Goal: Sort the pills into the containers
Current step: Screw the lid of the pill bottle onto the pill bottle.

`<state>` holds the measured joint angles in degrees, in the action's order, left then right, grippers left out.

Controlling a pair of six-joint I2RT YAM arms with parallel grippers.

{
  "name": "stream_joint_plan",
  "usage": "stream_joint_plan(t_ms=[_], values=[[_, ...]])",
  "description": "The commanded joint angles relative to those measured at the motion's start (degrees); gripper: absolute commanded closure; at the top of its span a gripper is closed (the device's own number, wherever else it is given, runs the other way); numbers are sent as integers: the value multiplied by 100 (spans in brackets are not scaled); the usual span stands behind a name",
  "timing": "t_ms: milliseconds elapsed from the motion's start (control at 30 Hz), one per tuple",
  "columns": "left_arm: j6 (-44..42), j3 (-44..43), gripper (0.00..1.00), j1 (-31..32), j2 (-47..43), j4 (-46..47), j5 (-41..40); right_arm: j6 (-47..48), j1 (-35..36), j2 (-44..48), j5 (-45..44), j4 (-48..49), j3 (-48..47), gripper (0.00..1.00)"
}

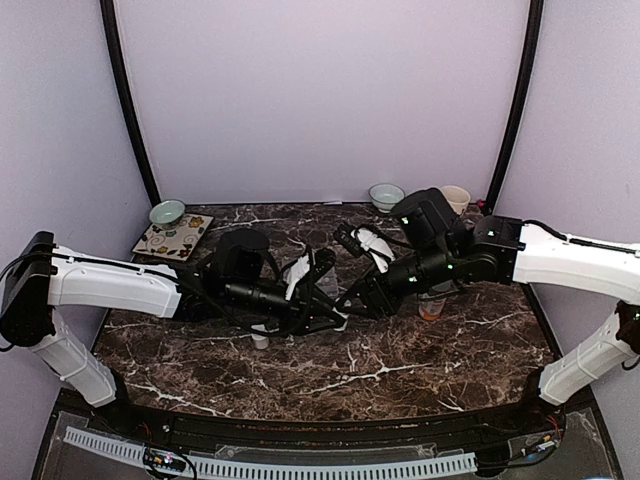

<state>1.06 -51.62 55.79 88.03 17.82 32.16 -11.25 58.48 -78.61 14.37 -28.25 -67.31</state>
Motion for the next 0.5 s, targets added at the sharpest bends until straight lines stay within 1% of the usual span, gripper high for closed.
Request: stream_joint_plan(t_ms=[0, 467], values=[[-97, -165, 93, 11, -282, -64, 80, -22, -62, -40, 114, 261, 46, 51], [-115, -202, 93, 11, -296, -80, 53, -24, -144, -160, 333, 284, 61, 57]])
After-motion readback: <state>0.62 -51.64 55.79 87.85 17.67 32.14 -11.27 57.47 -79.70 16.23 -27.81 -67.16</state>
